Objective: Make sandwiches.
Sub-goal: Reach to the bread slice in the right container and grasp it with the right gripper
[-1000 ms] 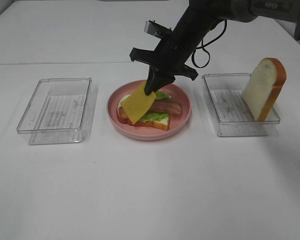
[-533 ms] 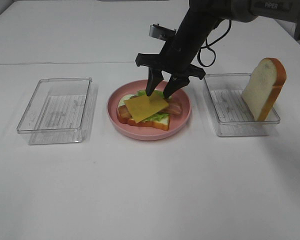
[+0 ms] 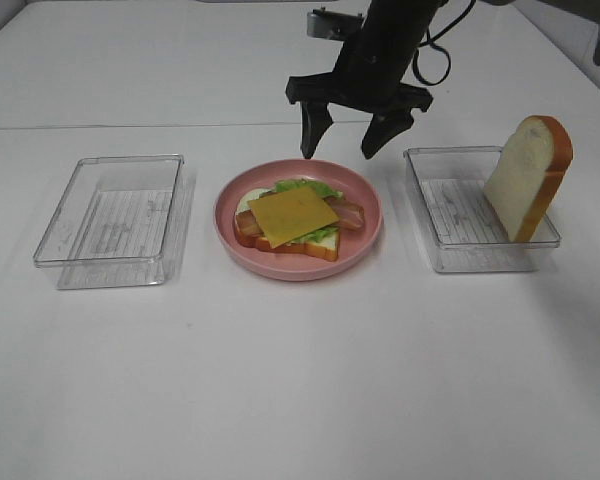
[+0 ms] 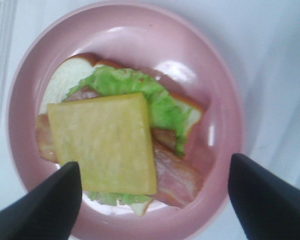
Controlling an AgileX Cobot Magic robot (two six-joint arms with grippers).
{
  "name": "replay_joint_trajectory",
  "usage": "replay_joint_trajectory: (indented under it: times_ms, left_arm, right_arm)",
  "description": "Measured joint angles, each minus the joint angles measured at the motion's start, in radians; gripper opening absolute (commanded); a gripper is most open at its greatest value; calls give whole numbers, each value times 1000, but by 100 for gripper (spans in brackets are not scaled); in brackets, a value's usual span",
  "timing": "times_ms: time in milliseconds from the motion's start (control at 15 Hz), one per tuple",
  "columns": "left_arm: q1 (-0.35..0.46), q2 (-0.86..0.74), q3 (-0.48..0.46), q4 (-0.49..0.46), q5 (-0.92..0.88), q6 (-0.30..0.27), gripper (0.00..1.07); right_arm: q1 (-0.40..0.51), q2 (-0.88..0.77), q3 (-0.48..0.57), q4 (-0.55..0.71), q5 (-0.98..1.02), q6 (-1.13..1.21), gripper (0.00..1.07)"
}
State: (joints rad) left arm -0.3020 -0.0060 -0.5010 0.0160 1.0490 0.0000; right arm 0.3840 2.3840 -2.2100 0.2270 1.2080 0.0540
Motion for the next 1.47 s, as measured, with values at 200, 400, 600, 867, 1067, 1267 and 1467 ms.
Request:
replay_joint_trajectory:
  times_ms: [200, 400, 600, 867, 1067, 1267, 1467]
  left_arm:
    - [0, 0, 0, 0, 0, 0, 83]
    - [0, 0, 0, 0, 0, 0, 83]
    - [0, 0, 0, 0, 0, 0, 83]
    - [0, 0, 0, 0, 0, 0, 83]
    - [0, 0, 0, 0, 0, 0, 83]
    - [0, 0, 0, 0, 0, 0, 83]
    - [0, 0, 0, 0, 0, 0, 83]
  right_arm:
    - [-12, -123, -3, -170, 4, 21, 76]
    - [-73, -210, -3, -179, 5, 28, 76]
    - [-179, -293, 8, -180, 5, 28, 76]
    - [-343, -394, 198, -170, 5, 26, 77]
    - [-380, -393, 280, -120, 11, -3, 77]
    - [-382, -354, 305, -116, 14, -9, 77]
    - [-382, -278, 308, -122, 14, -9, 77]
